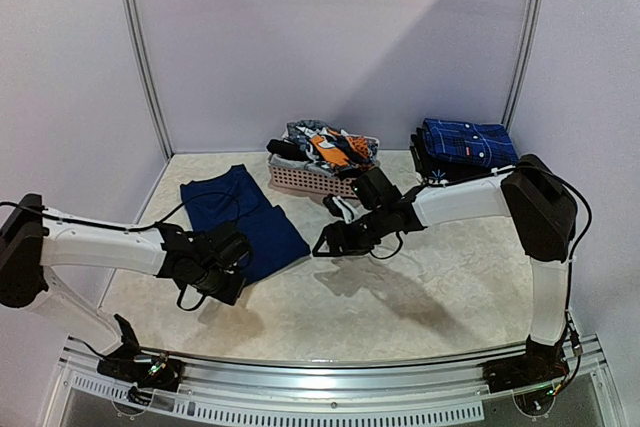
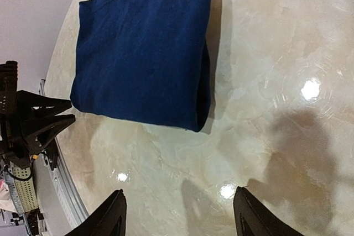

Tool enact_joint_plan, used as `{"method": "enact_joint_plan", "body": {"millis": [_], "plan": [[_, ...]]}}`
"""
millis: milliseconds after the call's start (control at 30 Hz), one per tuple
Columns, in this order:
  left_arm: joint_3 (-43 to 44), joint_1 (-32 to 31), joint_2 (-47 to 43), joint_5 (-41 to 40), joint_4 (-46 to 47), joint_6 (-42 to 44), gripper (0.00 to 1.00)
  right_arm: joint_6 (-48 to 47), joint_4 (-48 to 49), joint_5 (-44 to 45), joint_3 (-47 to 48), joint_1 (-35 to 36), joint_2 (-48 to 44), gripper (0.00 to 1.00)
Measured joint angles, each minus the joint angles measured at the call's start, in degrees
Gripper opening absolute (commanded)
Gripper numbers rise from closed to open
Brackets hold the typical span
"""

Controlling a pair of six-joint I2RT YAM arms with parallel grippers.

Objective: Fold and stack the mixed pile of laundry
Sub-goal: Pick up the 2/3-rectangle-folded T-shirt from the center of the board.

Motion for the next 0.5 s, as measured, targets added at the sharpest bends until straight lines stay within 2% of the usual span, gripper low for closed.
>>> {"method": "enact_joint_plan", "body": {"millis": [67, 167, 333, 500], "plan": [[0.0, -0.07, -2.29, -0.26, -0.02, 0.04, 0.34, 0.81, 0.81, -0.74, 0.0, 0.0, 0.0, 0.67], [-0.02, -0.13, -5.49, -0.63, -0.07, 0.04, 0.4, 2.12, 2.25, -1.92, 0.02, 0.0, 0.24, 0.67], [-1.01, -0.17, -7.61, -0.94, -0.13, 0.09, 0.42, 4.52, 3.56, -2.21, 1.33, 0.0, 2.51, 0.66], [-2.21, -0.17, -9.27, -1.25, -0.24, 0.09, 0.42, 7.17, 3.82, -2.19, 5.01, 0.0, 6.58, 0.62]]}}
